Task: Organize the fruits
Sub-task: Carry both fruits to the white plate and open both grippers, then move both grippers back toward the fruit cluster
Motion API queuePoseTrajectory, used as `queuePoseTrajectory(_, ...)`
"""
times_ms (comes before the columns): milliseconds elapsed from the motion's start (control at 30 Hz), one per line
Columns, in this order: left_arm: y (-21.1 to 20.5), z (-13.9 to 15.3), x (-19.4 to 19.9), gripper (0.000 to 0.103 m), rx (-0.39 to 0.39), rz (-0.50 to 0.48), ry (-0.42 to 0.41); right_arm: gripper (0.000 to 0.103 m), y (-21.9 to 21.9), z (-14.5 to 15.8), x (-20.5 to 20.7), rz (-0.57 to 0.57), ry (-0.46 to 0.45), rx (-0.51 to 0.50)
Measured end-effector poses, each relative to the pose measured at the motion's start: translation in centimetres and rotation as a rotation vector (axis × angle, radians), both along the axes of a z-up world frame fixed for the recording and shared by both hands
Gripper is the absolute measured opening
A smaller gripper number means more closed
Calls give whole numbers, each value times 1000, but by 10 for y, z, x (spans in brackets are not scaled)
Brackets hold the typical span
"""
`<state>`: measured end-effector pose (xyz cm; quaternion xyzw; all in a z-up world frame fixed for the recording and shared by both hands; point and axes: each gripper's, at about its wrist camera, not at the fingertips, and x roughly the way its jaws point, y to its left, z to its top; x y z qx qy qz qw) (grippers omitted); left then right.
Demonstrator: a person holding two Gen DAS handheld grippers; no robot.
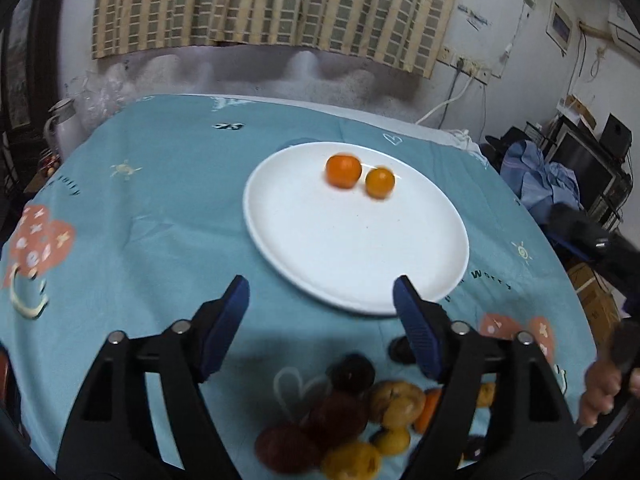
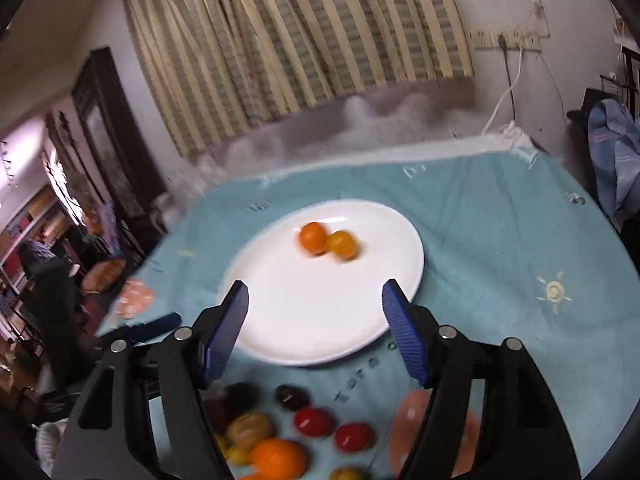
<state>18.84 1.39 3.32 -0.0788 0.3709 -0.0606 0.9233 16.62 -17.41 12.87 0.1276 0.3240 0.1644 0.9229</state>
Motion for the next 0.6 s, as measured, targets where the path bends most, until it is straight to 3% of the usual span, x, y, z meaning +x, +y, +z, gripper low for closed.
queuePoseTrajectory(100, 7, -2, -41, 88, 12, 28, -28, 88, 0, 9, -42, -9, -38, -43)
queuePoseTrajectory(200, 9, -13, -81, 88, 43, 41, -35, 90, -6, 0, -76, -37, -67, -72)
queuePoseTrajectory(333, 1, -23, -114, 89, 76, 22, -45, 91, -22, -30, -111, -52, -41, -39)
queuePoseTrajectory(467, -6, -29, -113, 93, 184, 48, -58, 91, -24, -45, -104, -46, 35, -1)
queuePoseTrajectory(600, 9, -38, -98, 93, 148, 73, 0, 91, -20, -46, -104, -41, 40, -20)
